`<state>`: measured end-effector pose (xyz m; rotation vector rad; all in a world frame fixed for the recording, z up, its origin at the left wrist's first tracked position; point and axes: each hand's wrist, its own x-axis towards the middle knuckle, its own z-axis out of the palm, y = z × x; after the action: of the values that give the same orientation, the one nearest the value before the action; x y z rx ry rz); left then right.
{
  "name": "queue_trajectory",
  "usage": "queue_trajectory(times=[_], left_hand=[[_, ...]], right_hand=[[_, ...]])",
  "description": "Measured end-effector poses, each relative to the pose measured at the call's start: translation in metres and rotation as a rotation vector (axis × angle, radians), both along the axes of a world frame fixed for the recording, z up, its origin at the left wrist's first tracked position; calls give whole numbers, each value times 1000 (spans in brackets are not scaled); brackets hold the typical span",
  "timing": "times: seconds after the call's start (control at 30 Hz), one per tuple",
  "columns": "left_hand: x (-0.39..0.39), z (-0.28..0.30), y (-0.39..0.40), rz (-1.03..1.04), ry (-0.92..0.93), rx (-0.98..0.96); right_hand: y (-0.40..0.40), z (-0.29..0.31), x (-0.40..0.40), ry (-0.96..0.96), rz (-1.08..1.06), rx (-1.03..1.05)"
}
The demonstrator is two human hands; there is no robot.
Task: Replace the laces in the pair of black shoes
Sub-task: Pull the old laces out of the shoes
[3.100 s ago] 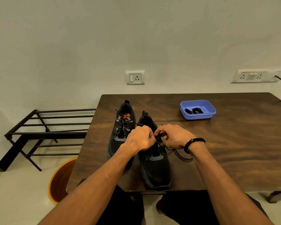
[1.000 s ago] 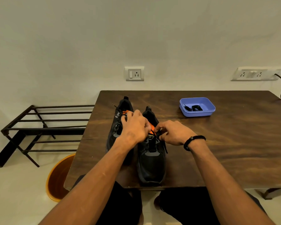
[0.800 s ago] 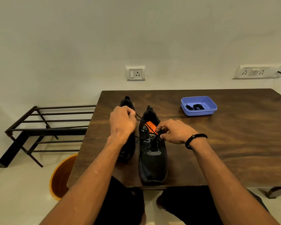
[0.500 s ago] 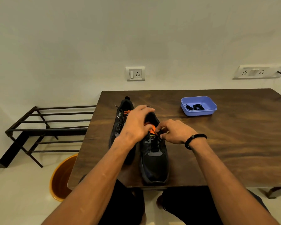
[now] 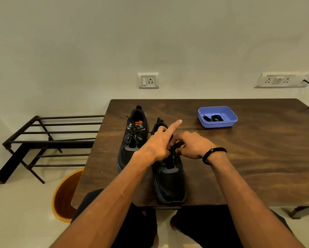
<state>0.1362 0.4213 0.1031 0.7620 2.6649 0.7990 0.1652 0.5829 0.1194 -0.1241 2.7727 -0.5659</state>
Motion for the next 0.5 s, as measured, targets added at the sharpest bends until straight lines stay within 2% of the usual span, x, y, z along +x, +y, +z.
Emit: queue_trajectory(times=[0.27, 0.5], left_hand=[[1, -2, -1, 15, 25, 23], [-1, 10, -19, 288, 165, 170]], right_hand=[[-1, -1, 0, 0, -11, -5], [0, -2, -1, 14, -37, -47]])
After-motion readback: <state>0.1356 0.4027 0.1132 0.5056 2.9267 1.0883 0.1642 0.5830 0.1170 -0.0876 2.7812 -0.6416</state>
